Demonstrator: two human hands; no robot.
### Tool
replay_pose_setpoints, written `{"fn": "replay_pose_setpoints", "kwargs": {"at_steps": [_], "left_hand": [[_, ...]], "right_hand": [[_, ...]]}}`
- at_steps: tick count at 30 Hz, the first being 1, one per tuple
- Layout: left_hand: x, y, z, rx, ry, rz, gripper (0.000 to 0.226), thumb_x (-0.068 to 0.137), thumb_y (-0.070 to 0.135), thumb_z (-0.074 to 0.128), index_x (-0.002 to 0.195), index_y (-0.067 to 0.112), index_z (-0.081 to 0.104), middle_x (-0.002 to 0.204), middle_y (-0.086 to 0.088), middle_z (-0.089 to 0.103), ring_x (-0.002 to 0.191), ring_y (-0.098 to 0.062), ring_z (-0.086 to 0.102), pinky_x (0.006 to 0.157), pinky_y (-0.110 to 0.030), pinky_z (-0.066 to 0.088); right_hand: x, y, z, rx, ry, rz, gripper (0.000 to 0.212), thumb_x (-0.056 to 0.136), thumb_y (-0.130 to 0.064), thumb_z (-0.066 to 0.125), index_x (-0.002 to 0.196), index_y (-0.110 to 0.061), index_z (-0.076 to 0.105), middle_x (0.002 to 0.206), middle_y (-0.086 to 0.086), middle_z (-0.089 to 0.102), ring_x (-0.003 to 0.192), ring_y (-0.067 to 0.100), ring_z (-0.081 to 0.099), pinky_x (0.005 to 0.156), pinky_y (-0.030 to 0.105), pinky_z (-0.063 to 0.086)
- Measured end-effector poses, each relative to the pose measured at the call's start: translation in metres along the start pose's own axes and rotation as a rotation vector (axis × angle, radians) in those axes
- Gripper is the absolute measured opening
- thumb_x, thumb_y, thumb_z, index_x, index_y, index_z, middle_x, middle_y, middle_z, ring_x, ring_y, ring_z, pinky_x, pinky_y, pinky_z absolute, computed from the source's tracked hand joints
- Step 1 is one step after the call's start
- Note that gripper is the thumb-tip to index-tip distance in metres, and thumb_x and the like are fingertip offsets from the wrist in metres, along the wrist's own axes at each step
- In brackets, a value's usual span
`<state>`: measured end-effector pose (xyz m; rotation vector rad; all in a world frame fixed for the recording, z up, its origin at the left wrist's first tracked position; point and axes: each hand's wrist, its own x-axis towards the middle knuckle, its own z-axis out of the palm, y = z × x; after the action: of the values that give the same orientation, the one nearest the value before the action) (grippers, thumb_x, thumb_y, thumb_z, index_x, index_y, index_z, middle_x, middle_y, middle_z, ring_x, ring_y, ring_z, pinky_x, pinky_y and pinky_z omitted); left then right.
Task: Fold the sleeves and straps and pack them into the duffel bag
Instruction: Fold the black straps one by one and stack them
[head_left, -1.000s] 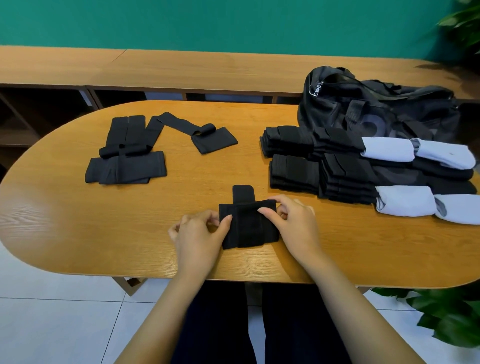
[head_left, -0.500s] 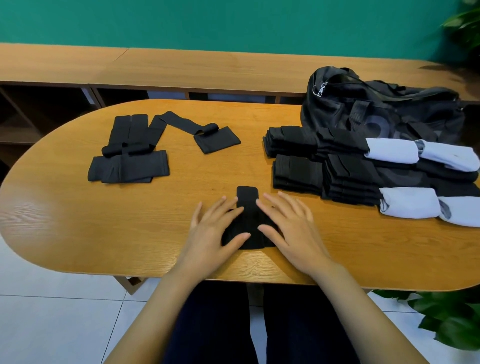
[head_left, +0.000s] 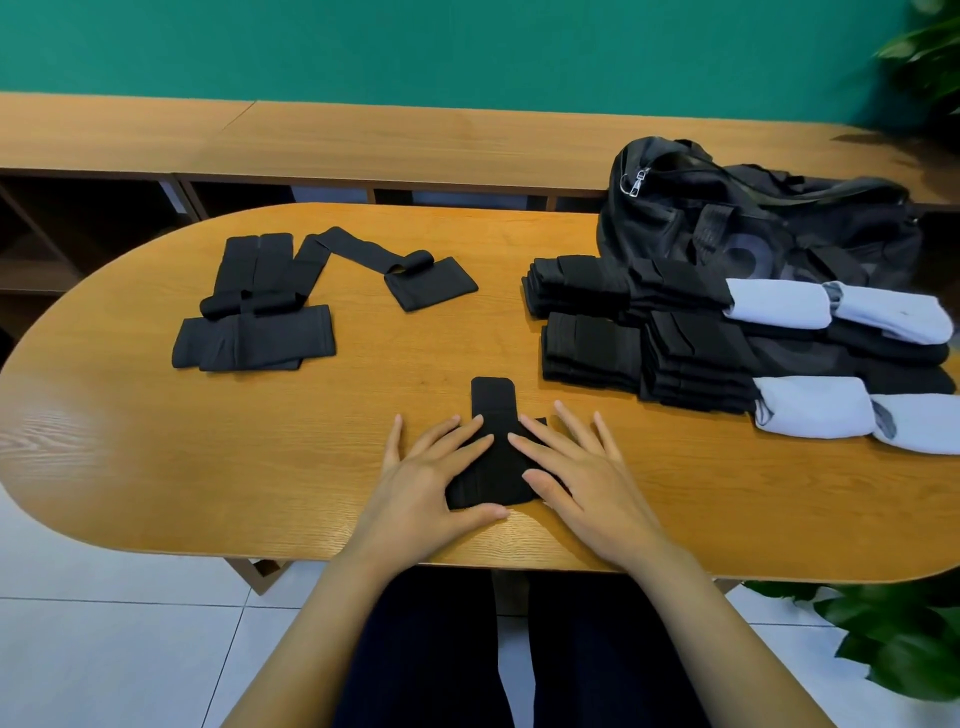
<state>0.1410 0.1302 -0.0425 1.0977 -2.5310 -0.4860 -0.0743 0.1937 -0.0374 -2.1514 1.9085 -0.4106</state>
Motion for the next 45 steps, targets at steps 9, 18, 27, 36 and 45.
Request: {"fn": "replay_pose_setpoints", "kwargs": {"at_steps": [9,18,27,36,45], "left_hand": [[-0.001,0.004,-0.003,-0.06,0.067,-0.04,0.081,0.083,0.084,0.02,0.141,0.036,0.048,0.151,0.022,0.035,0.14,0.011,0.017,0.12,-0.045,-0.012],[-0.005,0.002,-0.005,-0.116,0.24,0.091,0.055,0.084,0.071,0.052,0.117,0.031,0.07,0.123,0.018,0.065,0.127,0.002,0.046,0.119,-0.058,0.007],[0.009,0.02,-0.005,-0.338,0.368,-0.175,0.026,0.078,0.061,0.062,0.096,0.043,0.065,0.086,0.022,0.065,0.09,0.004,0.059,0.118,-0.049,0.02],[0.028,0.016,-0.008,-0.255,0.337,-0.403,0.084,0.082,0.053,0.067,0.152,0.024,0.03,0.137,0.007,0.051,0.13,-0.018,0.043,0.111,-0.046,0.034],[0.017,-0.006,-0.013,-0.042,-0.027,-0.113,0.09,0.077,0.076,0.052,0.152,0.031,0.03,0.16,0.014,0.019,0.147,0.001,0.006,0.121,-0.039,-0.011]], "right_hand": [[-0.002,0.0,0.0,0.017,0.05,-0.074,0.071,0.083,-0.081,0.03,0.144,-0.046,0.037,0.154,-0.025,0.026,0.148,0.002,0.0,0.119,0.038,-0.013],[-0.004,0.001,0.002,0.089,0.247,-0.083,0.048,0.094,-0.061,0.032,0.123,-0.038,0.063,0.131,-0.024,0.055,0.137,0.001,0.031,0.121,0.034,-0.004],[0.008,-0.011,-0.014,0.339,0.405,0.122,0.053,0.083,-0.064,0.044,0.108,-0.027,0.071,0.097,-0.014,0.058,0.104,-0.001,0.04,0.102,0.028,0.029],[0.027,-0.017,-0.016,0.137,0.398,0.134,0.06,0.093,-0.036,0.064,0.147,-0.022,0.04,0.143,-0.006,0.046,0.133,0.013,0.036,0.108,0.031,0.032],[0.002,-0.017,-0.002,0.153,0.234,0.103,0.037,0.096,-0.052,0.042,0.126,-0.032,0.051,0.147,-0.017,0.039,0.134,-0.005,0.025,0.111,0.025,0.023]]}}
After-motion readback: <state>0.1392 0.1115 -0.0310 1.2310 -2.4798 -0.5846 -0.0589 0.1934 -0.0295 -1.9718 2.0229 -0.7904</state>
